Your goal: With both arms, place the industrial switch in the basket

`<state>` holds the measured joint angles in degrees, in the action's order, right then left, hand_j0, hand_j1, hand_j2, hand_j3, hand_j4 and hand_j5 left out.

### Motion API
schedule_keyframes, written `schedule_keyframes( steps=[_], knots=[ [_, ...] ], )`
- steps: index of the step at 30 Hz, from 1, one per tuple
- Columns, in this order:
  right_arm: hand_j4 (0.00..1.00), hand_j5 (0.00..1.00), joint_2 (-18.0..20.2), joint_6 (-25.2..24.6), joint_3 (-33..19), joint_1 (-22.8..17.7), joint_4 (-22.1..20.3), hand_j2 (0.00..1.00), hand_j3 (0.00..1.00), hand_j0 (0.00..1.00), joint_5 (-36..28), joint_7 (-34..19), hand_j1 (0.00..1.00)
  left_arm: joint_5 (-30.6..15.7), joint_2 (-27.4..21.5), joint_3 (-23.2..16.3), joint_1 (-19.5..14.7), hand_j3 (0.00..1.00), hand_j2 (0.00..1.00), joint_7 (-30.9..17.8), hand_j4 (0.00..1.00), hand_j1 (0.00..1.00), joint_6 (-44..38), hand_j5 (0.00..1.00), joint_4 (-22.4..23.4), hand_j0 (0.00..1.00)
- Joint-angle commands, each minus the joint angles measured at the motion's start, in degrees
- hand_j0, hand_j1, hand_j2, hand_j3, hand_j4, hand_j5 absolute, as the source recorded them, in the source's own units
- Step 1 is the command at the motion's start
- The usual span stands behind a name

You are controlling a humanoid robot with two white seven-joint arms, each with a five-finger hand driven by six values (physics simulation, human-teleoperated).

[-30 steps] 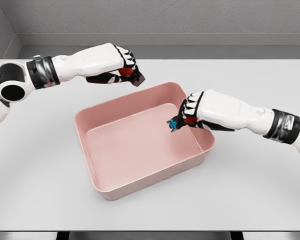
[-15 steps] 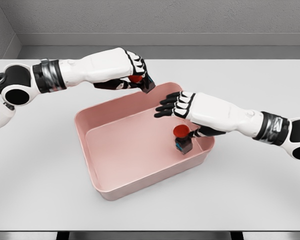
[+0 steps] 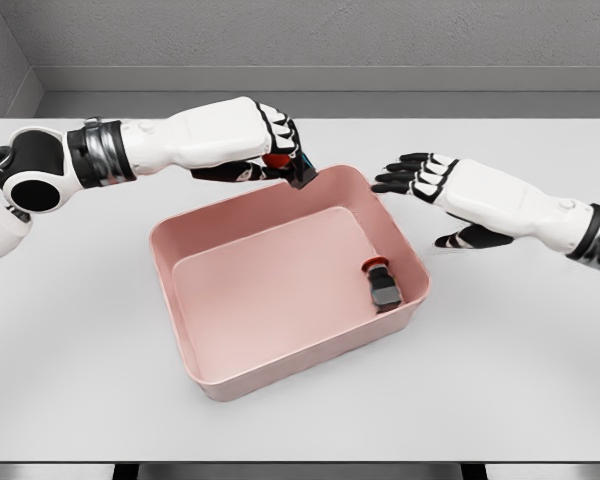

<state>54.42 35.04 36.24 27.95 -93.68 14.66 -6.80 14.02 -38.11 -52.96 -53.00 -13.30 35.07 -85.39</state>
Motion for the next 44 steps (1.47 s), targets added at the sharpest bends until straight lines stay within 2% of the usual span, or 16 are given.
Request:
schedule_keyframes(
  steps=[1,4,9,10,11,13,14,26,29,31,34,37,39,41,44],
  knots=[
    [1.0,1.0,2.1,0.0,-2.6,0.0,6.6,1.0,1.0,1.0,-1.6,0.2,1.0,-0.3,-0.1,0.0,0.1,0.49,0.49,0.0,0.49,0.49,-0.1,0.49,-0.5,0.49],
    [1.0,1.0,3.0,0.0,-2.9,-0.7,10.1,1.0,1.0,1.0,-1.7,0.3,1.0,-0.2,-0.5,-0.2,1.1,0.5,0.5,0.0,0.5,0.5,-0.1,0.5,-2.1,0.5],
    [1.0,1.0,3.3,0.0,-2.9,-1.1,10.1,1.0,1.0,1.0,-1.6,0.0,1.0,0.0,-0.7,-1.1,1.9,0.5,0.5,-0.2,0.5,0.5,-0.1,0.5,-3.2,0.5],
    [1.0,1.0,3.3,0.0,-2.9,-1.1,9.9,1.0,1.0,1.0,-1.6,0.0,1.0,0.0,-0.8,-1.2,1.8,0.54,0.54,-0.3,0.54,0.54,-0.1,0.54,-3.6,0.54],
    [1.0,1.0,3.2,0.0,-2.9,-1.1,9.9,1.0,1.0,1.0,-1.6,0.0,1.0,0.0,-0.8,-1.2,1.9,0.65,0.65,-0.3,0.65,0.65,-0.1,0.65,-3.7,0.65],
    [1.0,1.0,3.1,0.0,-2.9,-1.1,9.9,1.0,1.0,1.0,-1.6,0.0,1.0,-0.1,-0.8,-1.1,1.9,0.96,0.96,-0.3,0.96,0.96,-0.1,0.96,-3.8,0.96],
    [1.0,1.0,3.1,0.0,-2.8,-1.1,9.7,1.0,1.0,1.0,-1.6,0.0,1.0,-0.1,-0.7,-1.1,1.9,1.0,1.0,-0.2,1.0,1.0,-0.1,1.0,-3.9,1.0],
    [1.0,1.0,3.0,0.0,-2.8,-1.1,9.7,1.0,1.0,1.0,-1.6,-0.1,1.0,-0.3,-0.9,-0.7,1.7,1.0,1.0,-0.2,1.0,1.0,-0.1,1.0,-5.3,1.0],
    [1.0,1.0,3.0,0.0,-2.8,-1.1,9.7,1.0,1.0,1.0,-1.6,-0.1,1.0,-2.1,-5.0,0.8,1.8,1.0,1.0,-0.2,1.0,1.0,-0.1,1.0,-4.8,1.0],
    [1.0,1.0,2.9,0.0,-2.8,-1.1,9.7,1.0,1.0,1.0,-1.6,-0.1,1.0,-5.8,-10.7,2.5,4.5,1.0,1.0,-0.2,1.0,1.0,-0.1,1.0,-3.9,1.0],
    [1.0,1.0,2.9,0.0,-2.8,-1.1,9.7,1.0,1.0,1.0,-1.6,-0.1,1.0,-6.1,-15.6,4.7,7.6,1.0,1.0,-0.2,1.0,1.0,-0.1,1.0,-1.6,1.0],
    [1.0,1.0,2.7,0.0,-2.8,-1.1,9.7,1.0,1.0,1.0,-1.6,-0.1,1.0,-6.8,-17.5,7.1,9.3,1.0,1.0,-0.2,1.0,1.0,-0.1,1.0,3.0,1.0],
    [1.0,1.0,2.8,0.0,-2.8,-1.1,9.7,1.0,1.0,1.0,-1.6,-0.1,1.0,-6.8,-18.6,8.5,10.5,1.0,1.0,-0.2,1.0,1.0,-0.1,1.0,3.2,1.0],
    [1.0,1.0,2.7,0.0,-2.8,-1.1,9.7,1.0,1.0,1.0,-1.6,-0.1,1.0,-6.6,-18.8,13.1,13.4,1.0,1.0,-0.2,1.0,1.0,-0.1,1.0,3.9,1.0],
    [1.0,1.0,2.7,0.0,-2.8,-1.1,9.7,1.0,1.0,1.0,-1.6,-0.1,1.0,-6.3,-19.1,14.0,14.2,1.0,1.0,-0.3,1.0,1.0,-0.1,1.0,4.0,1.0]
  ],
)
